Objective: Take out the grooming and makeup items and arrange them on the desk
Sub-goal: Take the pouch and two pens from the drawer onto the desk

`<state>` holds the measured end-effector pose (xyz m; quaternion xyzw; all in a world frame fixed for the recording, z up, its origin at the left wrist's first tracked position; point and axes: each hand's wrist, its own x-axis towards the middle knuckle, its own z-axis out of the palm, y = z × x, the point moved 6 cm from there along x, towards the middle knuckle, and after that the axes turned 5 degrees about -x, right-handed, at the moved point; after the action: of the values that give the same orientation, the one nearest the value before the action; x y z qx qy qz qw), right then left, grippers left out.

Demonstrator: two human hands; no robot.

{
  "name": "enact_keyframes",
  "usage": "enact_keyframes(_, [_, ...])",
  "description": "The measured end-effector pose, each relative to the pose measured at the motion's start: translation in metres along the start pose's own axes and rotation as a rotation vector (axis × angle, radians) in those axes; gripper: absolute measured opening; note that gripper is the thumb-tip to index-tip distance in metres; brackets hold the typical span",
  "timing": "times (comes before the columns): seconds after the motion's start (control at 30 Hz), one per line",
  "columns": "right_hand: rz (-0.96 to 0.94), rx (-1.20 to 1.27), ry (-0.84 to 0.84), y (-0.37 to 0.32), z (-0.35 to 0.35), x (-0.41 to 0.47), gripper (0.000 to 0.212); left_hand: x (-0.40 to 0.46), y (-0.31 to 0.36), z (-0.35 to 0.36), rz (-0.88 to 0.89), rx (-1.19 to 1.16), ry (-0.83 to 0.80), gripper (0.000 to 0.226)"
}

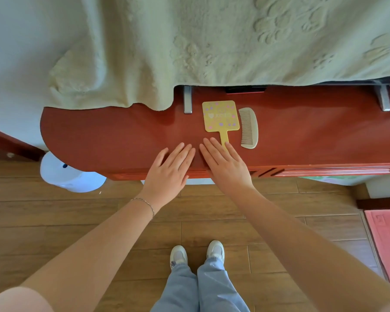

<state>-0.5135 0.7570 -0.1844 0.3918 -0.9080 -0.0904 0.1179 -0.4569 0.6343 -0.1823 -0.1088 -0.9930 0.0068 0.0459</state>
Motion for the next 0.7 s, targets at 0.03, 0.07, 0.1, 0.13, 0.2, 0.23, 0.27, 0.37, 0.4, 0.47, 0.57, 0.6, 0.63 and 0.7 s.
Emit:
enact_keyframes(0.03, [-0.030, 0.028, 0.018, 0.001, -0.002, -0.003, 0.066, 0.000, 0.006, -0.004, 0.016, -0.027, 0.006, 0.062])
enact_keyframes(0.07, [-0.048, 0.052, 0.026, 0.003, -0.005, -0.009, 0.063, 0.002, 0.013, -0.008, 0.032, -0.055, 0.012, 0.061])
enact_keyframes(0.1, [-0.036, 0.073, 0.033, 0.008, -0.009, -0.016, 0.060, 0.004, 0.021, -0.013, 0.050, -0.080, 0.019, 0.059])
enact_keyframes(0.13, [0.007, 0.094, 0.046, 0.014, -0.014, -0.025, 0.056, 0.007, 0.029, -0.019, 0.071, -0.104, 0.028, 0.057])
enact_keyframes(0.2, [0.136, 0.136, 0.075, 0.031, -0.025, -0.049, 0.048, 0.014, 0.047, -0.027, 0.114, -0.148, 0.038, 0.054])
enact_keyframes(0.23, [0.197, 0.147, 0.077, 0.041, -0.029, -0.062, 0.045, 0.019, 0.056, -0.030, 0.135, -0.170, 0.038, 0.053])
enact_keyframes(0.27, [0.252, 0.151, 0.069, 0.051, -0.033, -0.076, 0.044, 0.024, 0.066, -0.033, 0.159, -0.189, 0.035, 0.052])
enact_keyframes(0.37, [0.392, 0.147, 0.015, 0.085, -0.041, -0.124, 0.044, 0.040, 0.101, -0.042, 0.236, -0.220, 0.022, 0.049])
enact_keyframes(0.4, [0.431, 0.139, -0.010, 0.096, -0.043, -0.141, 0.045, 0.045, 0.113, -0.045, 0.260, -0.225, 0.018, 0.049])
enact_keyframes(0.47, [0.506, 0.111, -0.057, 0.118, -0.048, -0.176, 0.046, 0.055, 0.138, -0.051, 0.302, -0.229, 0.006, 0.049])
enact_keyframes(0.57, [0.619, 0.070, -0.090, 0.147, -0.058, -0.225, 0.047, 0.069, 0.174, -0.055, 0.355, -0.233, -0.013, 0.049])
enact_keyframes(0.6, [0.651, 0.062, -0.102, 0.156, -0.060, -0.240, 0.048, 0.074, 0.186, -0.056, 0.371, -0.236, -0.017, 0.049])
enact_keyframes(0.63, [0.677, 0.051, -0.116, 0.164, -0.062, -0.255, 0.048, 0.078, 0.198, -0.057, 0.385, -0.237, -0.021, 0.049])
enact_keyframes(0.7, [0.715, 0.040, -0.132, 0.178, -0.063, -0.282, 0.048, 0.086, 0.221, -0.058, 0.407, -0.236, -0.022, 0.049])
